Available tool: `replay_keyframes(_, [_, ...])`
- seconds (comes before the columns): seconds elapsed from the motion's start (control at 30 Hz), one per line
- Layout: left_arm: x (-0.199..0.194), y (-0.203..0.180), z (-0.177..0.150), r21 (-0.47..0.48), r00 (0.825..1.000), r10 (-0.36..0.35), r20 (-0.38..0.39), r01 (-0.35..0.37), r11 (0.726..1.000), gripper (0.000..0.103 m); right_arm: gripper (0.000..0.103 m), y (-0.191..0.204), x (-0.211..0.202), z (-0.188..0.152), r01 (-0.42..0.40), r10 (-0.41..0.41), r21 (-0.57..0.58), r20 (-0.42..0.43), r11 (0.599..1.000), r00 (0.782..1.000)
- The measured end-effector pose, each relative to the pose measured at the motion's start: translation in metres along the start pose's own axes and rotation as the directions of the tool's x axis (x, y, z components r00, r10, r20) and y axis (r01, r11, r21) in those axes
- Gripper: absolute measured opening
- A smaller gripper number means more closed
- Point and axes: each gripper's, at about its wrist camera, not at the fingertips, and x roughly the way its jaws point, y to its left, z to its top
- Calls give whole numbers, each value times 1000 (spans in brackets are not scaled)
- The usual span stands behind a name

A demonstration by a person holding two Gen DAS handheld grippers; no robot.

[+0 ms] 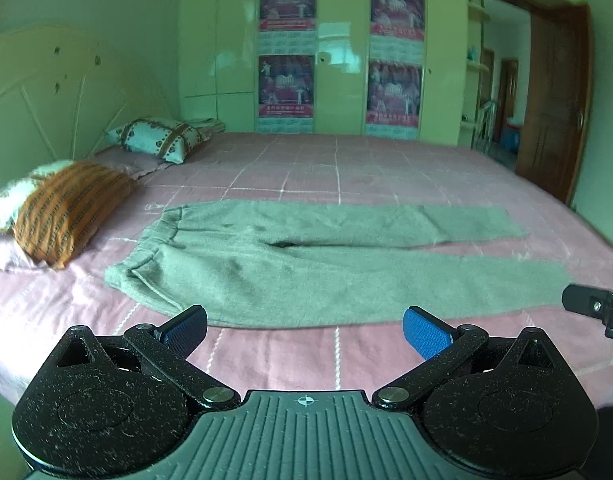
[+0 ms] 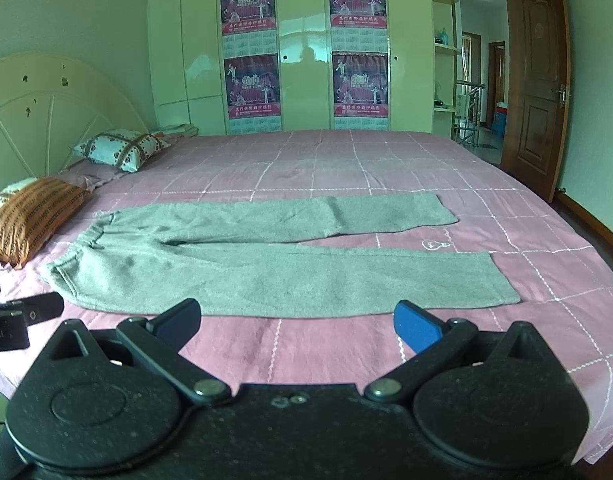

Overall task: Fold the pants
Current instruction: 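Lower both grippers to the pant leg cuffs and close on them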

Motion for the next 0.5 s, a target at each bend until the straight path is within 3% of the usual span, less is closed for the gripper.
replay_keyframes(0.03, [4, 7, 4, -16, 999, -37, 0, 37, 999, 103, 97, -2, 2, 3, -7, 7, 10, 0, 1000, 1000])
replay_keyframes(0.13, [24, 28, 18, -17, 999, -48, -15, 48, 999, 103, 97, -14, 13, 17, -68, 68, 41, 1, 997, 998])
replay_keyframes(0.27, [72, 63, 47, 25, 996, 62, -64, -60, 998, 103, 97, -21, 35, 45, -89, 89, 14, 39, 996, 995])
replay_keyframes(0.5, [192, 136, 105, 88, 978, 187, -98, -179, 980, 103, 97, -11, 138, 101, -156, 155, -28, -21, 987, 988])
